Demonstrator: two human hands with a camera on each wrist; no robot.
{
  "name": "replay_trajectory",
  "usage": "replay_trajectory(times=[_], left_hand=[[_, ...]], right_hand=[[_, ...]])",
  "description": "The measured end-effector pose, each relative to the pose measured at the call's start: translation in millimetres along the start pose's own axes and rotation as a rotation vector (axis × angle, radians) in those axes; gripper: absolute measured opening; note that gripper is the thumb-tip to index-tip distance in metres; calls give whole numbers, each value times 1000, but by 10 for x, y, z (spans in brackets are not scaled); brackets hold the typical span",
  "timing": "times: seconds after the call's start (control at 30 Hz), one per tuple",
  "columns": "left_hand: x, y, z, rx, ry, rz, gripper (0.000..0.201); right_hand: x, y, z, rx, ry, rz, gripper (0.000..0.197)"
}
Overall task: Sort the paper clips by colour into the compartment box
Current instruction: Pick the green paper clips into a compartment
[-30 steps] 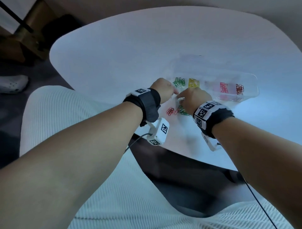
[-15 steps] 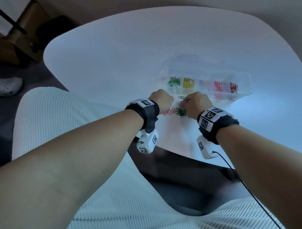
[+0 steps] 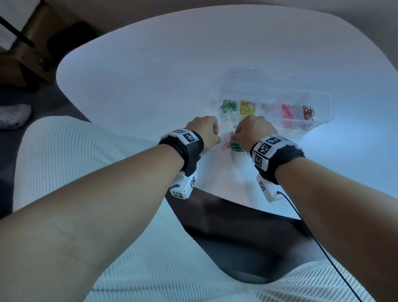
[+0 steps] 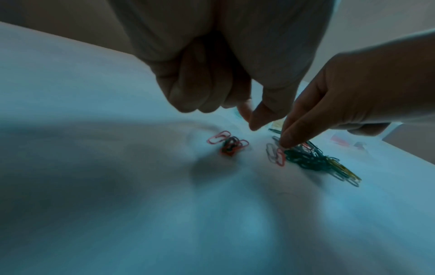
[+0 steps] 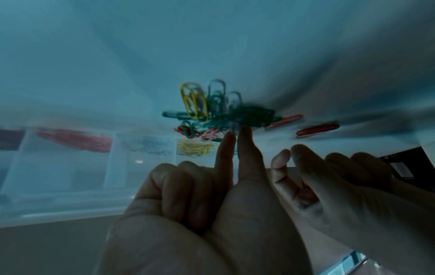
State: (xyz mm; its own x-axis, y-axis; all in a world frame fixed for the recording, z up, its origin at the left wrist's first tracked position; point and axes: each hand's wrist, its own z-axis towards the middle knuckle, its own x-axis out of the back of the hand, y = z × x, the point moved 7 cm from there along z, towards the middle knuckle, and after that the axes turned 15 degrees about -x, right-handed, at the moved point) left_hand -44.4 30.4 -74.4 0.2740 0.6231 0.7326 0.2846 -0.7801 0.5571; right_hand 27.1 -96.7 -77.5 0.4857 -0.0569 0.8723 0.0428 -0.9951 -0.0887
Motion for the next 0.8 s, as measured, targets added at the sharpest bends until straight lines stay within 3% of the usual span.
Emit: replay_trajectory(times=[0.13, 0.2, 0.37, 0.5, 0.6, 0.7, 0.8], left_hand=[[-115, 53, 31, -39, -55, 36, 25], [-159, 87, 52, -76, -65, 85, 27], [-162, 124, 91, -114, -46, 155, 19], [-136, 51, 69, -66, 0, 32, 11], [-41, 83, 63, -59, 79, -115, 10], [34, 187, 82, -74, 146, -279, 22], [27, 314, 62, -111, 144, -331, 26]], right_hand=[[-33, -50, 5, -12, -30, -55, 17], [-50, -47, -1, -24, -41, -71, 26], [-119, -34, -9, -65, -96, -2, 41], [-84, -12, -40, -24, -113, 121, 29], [23, 180, -134, -38, -119, 520, 18], [-135, 541, -242, -251, -377, 1155, 25], [-295, 727, -329, -365, -550, 1447, 19]])
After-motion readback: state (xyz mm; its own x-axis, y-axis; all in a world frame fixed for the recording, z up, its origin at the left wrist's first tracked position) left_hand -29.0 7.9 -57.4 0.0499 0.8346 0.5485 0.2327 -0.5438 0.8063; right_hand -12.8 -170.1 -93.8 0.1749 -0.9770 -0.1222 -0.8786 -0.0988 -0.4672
